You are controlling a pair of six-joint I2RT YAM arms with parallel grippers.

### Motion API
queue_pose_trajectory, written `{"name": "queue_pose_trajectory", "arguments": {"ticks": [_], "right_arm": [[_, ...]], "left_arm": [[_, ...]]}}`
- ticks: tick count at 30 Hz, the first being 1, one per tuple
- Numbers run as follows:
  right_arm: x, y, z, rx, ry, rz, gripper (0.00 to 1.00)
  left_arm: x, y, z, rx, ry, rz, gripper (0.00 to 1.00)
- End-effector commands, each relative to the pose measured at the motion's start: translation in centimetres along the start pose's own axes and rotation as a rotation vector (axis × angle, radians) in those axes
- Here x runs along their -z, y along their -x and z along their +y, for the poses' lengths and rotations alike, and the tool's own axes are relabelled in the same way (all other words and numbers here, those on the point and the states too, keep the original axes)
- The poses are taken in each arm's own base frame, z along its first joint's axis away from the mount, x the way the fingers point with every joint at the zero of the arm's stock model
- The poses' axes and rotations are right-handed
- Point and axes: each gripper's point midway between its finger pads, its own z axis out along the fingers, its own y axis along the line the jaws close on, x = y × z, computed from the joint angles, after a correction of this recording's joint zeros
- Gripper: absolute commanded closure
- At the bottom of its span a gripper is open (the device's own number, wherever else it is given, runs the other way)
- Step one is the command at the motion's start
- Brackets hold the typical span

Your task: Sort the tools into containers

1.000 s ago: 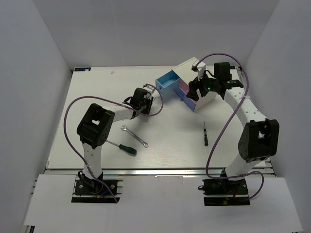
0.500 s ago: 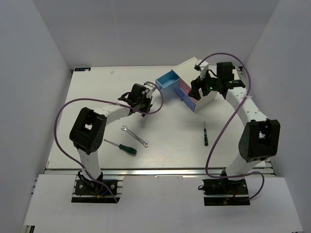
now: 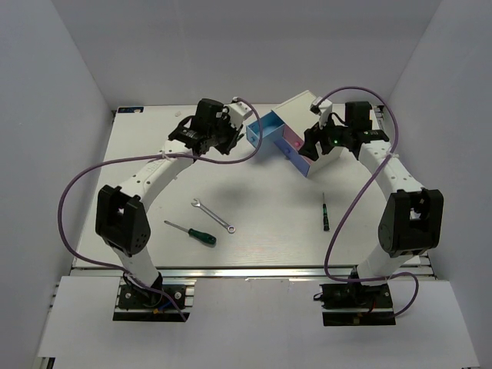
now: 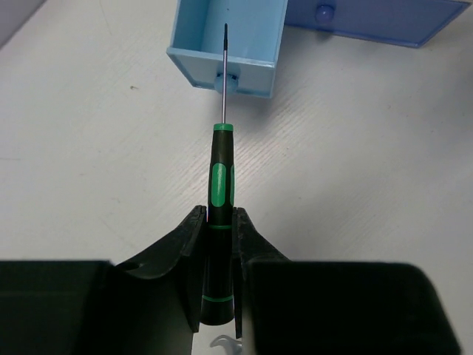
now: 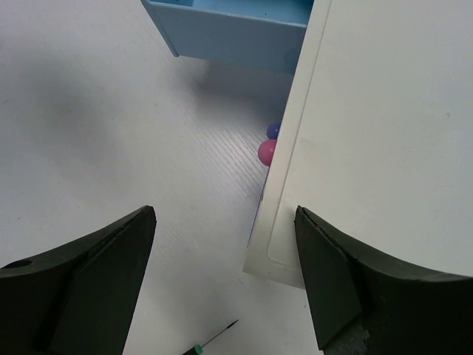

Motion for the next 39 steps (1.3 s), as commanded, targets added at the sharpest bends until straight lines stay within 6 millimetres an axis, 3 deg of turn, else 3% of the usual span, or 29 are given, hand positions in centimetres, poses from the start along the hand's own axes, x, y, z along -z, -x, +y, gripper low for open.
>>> {"name": "queue_pose_trajectory", "arguments": {"ticks": [1,4,5,6,9,12,17,34,39], "right_arm": [[1.3,2.0,0.1,0.033,-0.005,-0.075,0.19],[1.4,1.9,0.1,0.023,-0.005,-0.079,0.19],[1.5,1.9,0.1,0.020,-0.005,-0.084,0.19],[1.6,1.7,0.0,0.016,-0.007,-0.085,0.19],[2.0,1.5,-0.1,0.005,-0.013,-0.093,0.19],[2.4,1.3,-0.4,-0.013,-0.023,-0.103,0.19],[2.9,0.7,-0.8,-0.045,-0.034,-0.115,0.19],[2.8,-0.4,-1.1,-0.101,-0.025,-0.130,0.18],[2.9,-0.4,-1.1,-0.110,-0.023,-0.138,0.19]], "left_arm": [[1.4,1.7,1.1,-0.138,0.013,-0.019,1.00],[-0.3,3.2,2.4,-0.214,0.047,-0.036,1.00],[-0.2,5.2,3.1,-0.248,0.070,-0.072,1.00],[-2.0,4.6,3.3,-0.265,0.064,-0.042,1.00],[-4.4,6.1,3.8,-0.371,0.075,-0.023,1.00],[-5.6,7.1,4.9,-0.443,0.114,-0.006,1.00],[-6.5,6.4,5.5,-0.548,0.142,0.041,1.00],[-7.2,8.3,2.2,-0.674,0.108,-0.006,1.00],[-8.3,8.3,1.5,-0.716,0.086,-0.002,1.00]]}}
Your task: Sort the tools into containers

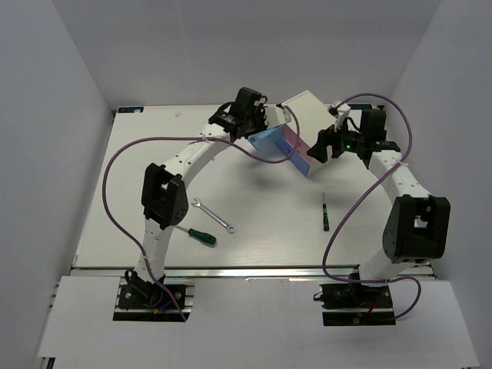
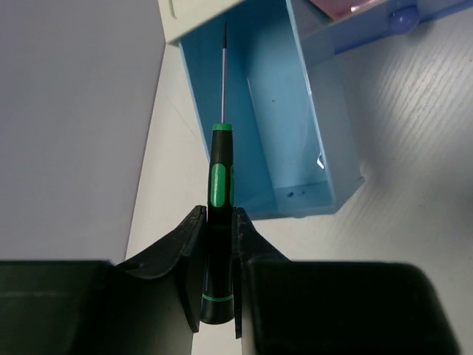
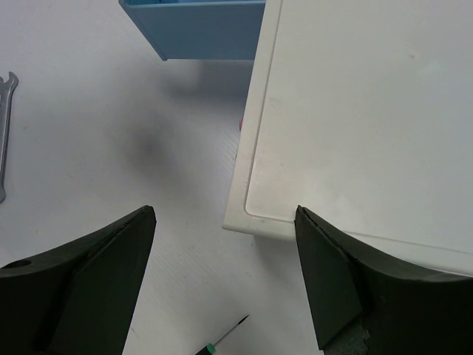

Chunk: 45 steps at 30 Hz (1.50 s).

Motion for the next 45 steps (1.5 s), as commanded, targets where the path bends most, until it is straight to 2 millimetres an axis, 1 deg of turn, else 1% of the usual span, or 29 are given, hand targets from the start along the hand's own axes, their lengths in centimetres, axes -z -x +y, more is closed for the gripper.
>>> {"name": "queue_pose_trajectory", "arguments": {"ticks": [1,3,4,5,7,10,11,13,14,15,16,17,18,20,23,24,27,28,30,31,33,34,35,36,37,39,42,44,45], "right_arm": [[0.7,1.4,0.3,0.013,0.005,-0.049,0.19],[0.8,1.3,0.2,0.007,0.002,-0.051,0.18],[0.9,1.4,0.2,0.004,0.003,-0.055,0.19],[0.9,1.3,0.3,0.003,0.005,-0.055,0.18],[0.9,1.4,0.4,-0.002,0.006,-0.060,0.18],[0.9,1.4,0.5,-0.003,0.007,-0.063,0.18],[1.6,1.2,-0.5,-0.014,-0.018,-0.067,0.18],[1.7,1.1,-0.7,-0.019,-0.022,-0.066,0.18],[1.8,1.0,-0.8,-0.021,-0.025,-0.068,0.18],[1.8,1.0,-0.8,-0.023,-0.024,-0.069,0.18],[1.7,0.7,-0.8,-0.029,-0.020,-0.065,0.18],[1.7,0.7,-0.8,-0.030,-0.019,-0.065,0.18],[1.7,0.7,-0.8,-0.032,-0.018,-0.066,0.18],[1.6,0.7,-0.8,-0.034,-0.013,-0.065,0.18],[1.5,0.8,-0.9,-0.032,-0.014,-0.068,0.18],[1.5,0.9,-0.9,-0.029,-0.015,-0.071,0.18],[1.5,0.9,-1.0,-0.032,-0.013,-0.072,0.18],[1.5,0.9,-0.9,-0.034,-0.012,-0.072,0.18],[1.5,0.8,-0.9,-0.036,-0.013,-0.071,0.18],[1.5,0.9,-0.9,-0.038,-0.012,-0.072,0.18],[1.5,0.9,-0.9,-0.039,-0.011,-0.074,0.18],[1.5,0.9,-0.9,-0.042,-0.010,-0.074,0.18],[1.5,1.0,-0.9,-0.042,-0.012,-0.075,0.18],[1.5,0.9,-0.9,-0.045,-0.012,-0.073,0.18],[1.5,1.0,-0.9,-0.043,-0.012,-0.075,0.18],[1.6,0.9,-0.8,-0.044,-0.012,-0.074,0.18],[1.6,0.7,-0.7,-0.048,-0.010,-0.072,0.18],[1.5,0.6,-0.7,-0.050,-0.009,-0.071,0.18],[1.5,0.7,-0.7,-0.048,-0.010,-0.072,0.18]], "left_arm": [[0.5,2.5,2.1,-0.038,0.048,-0.059,1.00],[0.1,2.8,2.2,-0.048,0.050,-0.064,1.00],[0.1,3.2,2.6,-0.052,0.060,-0.074,1.00],[-0.4,3.1,2.4,-0.063,0.055,-0.073,1.00],[-0.6,3.4,2.5,-0.073,0.059,-0.082,1.00],[-1.1,3.0,2.1,-0.085,0.050,-0.069,1.00],[-1.1,2.8,2.0,-0.085,0.045,-0.059,1.00],[-0.5,2.3,2.1,-0.082,0.053,-0.036,1.00],[-0.7,1.7,1.6,-0.080,0.052,-0.026,1.00],[0.6,2.0,2.5,-0.076,0.088,-0.034,1.00],[1.0,2.0,2.6,-0.075,0.104,-0.036,1.00],[0.9,1.5,2.2,-0.076,0.110,-0.036,1.00],[1.7,1.8,2.7,-0.078,0.126,-0.043,1.00],[1.9,1.4,2.3,-0.080,0.109,-0.026,1.00],[2.1,1.4,2.1,-0.076,0.094,-0.027,1.00],[1.9,1.1,1.6,-0.075,0.085,-0.023,1.00],[1.8,1.2,1.5,-0.077,0.082,-0.034,1.00],[1.9,1.5,1.8,-0.078,0.088,-0.039,1.00],[1.3,1.5,1.7,-0.085,0.079,-0.041,1.00],[1.4,2.1,2.2,-0.093,0.090,-0.053,1.00],[0.5,2.2,2.1,-0.102,0.081,-0.058,1.00],[0.6,2.7,2.7,-0.110,0.095,-0.070,1.00],[-0.2,2.5,2.3,-0.114,0.082,-0.066,1.00],[-0.4,2.6,2.3,-0.119,0.080,-0.069,1.00],[-0.3,3.1,2.8,-0.120,0.090,-0.081,1.00],[-0.7,3.3,2.7,-0.119,0.087,-0.094,1.00],[-1.1,3.4,2.3,-0.119,0.076,-0.103,0.99],[-1.2,3.0,1.9,-0.118,0.064,-0.092,0.99],[-0.9,2.9,2.0,-0.118,0.070,-0.087,1.00]]}}
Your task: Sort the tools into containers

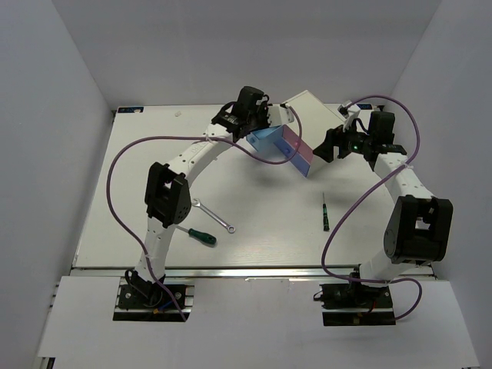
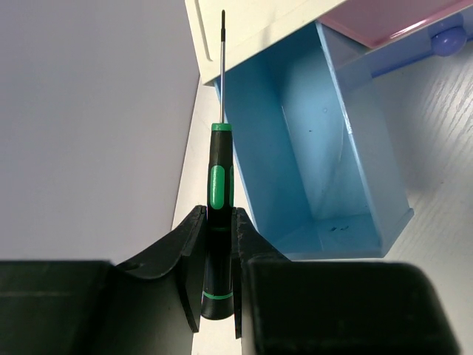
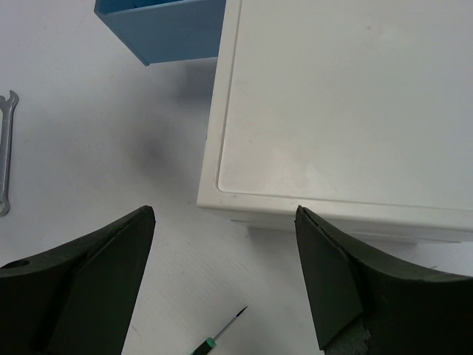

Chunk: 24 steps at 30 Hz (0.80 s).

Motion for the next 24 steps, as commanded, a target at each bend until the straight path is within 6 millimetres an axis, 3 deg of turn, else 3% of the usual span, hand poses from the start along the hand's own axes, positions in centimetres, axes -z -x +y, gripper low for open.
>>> {"name": "queue_pose_trajectory", "arguments": {"ticks": [1,7,13,24], "right_arm": [[0.4,0.9,0.6,0.018,0.013,-0.034,0.18],[0.2,0.8,0.6,0.014,0.020,-0.034,0.18],[0.3,0.6,0.6,0.014,0.018,-0.035,0.18],[0.3,0.5,0.8,0.011,0.022,-0.036,0.18]], "left_arm": [[0.5,1.0,0.3,-0.010,0.006,-0.032,1.00],[1.9,0.0,0.6,-0.038,0.030,0.014,1.00],[2.3,-0.9,-1.0,-0.048,-0.025,0.032,1.00],[2.2,-0.4,0.1,-0.086,0.004,0.026,1.00]]}}
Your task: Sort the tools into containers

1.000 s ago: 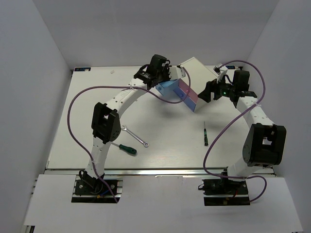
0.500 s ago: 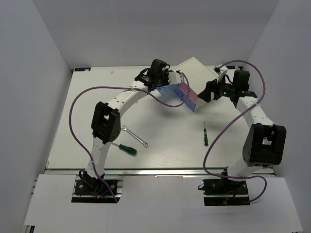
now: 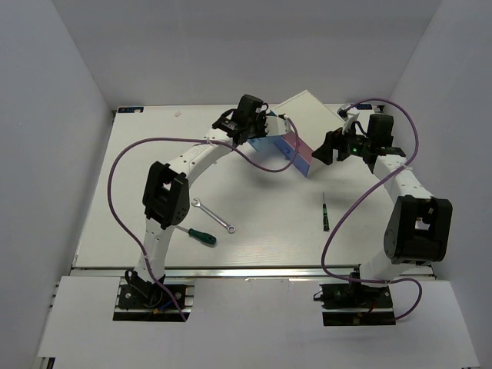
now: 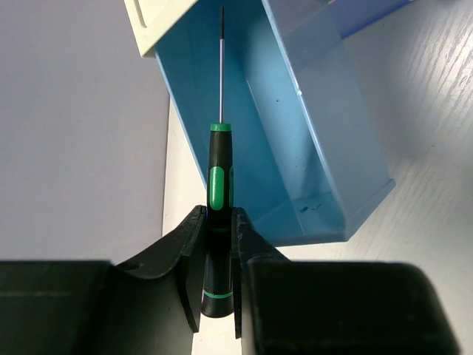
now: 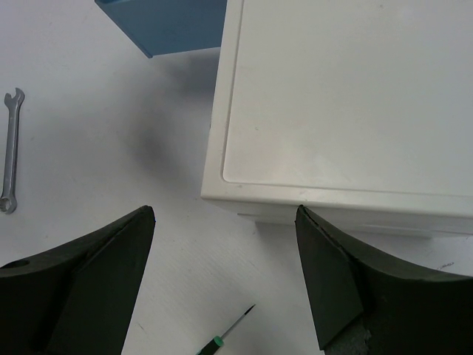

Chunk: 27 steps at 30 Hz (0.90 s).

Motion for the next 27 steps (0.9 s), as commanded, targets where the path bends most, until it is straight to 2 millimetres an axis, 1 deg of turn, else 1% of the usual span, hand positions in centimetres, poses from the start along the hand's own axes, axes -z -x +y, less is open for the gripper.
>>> {"name": "queue_pose_trajectory", "arguments": {"ticks": [1,6,9,12,14,16,17,19,22,27], "right_arm": [[0.4,1.3,0.7,0.031,0.017,-0.040,0.18],[0.4,1.2,0.7,0.030,0.018,-0.039,0.18],[0.4,1.2,0.7,0.028,0.018,-0.039,0.18],[0.5,1.2,0.8,0.028,0.018,-0.040,0.18],[0.5,1.1,0.8,0.027,0.018,-0.039,0.18],[0.5,1.2,0.9,0.028,0.018,-0.040,0.18],[0.5,1.1,0.9,0.026,0.020,-0.038,0.18],[0.5,1.1,0.8,0.026,0.016,-0.039,0.18],[0.5,1.1,0.8,0.024,0.018,-0.041,0.18],[0.5,1.2,0.9,0.026,0.021,-0.046,0.18]], "left_arm": [[2.7,1.7,2.6,-0.017,0.051,-0.036,1.00],[1.9,2.8,2.3,-0.028,0.045,-0.062,0.97],[1.6,3.4,2.5,-0.030,0.057,-0.081,0.95],[1.2,4.1,2.6,-0.030,0.061,-0.101,0.92],[1.0,4.2,2.4,-0.032,0.058,-0.109,0.88],[0.8,4.2,2.1,-0.029,0.049,-0.111,0.86],[0.8,4.2,2.0,-0.030,0.045,-0.110,0.83],[0.7,3.9,1.4,-0.031,0.035,-0.102,0.83],[0.9,3.7,1.4,-0.031,0.039,-0.094,0.83],[1.9,3.2,2.2,-0.037,0.078,-0.065,0.86]]}}
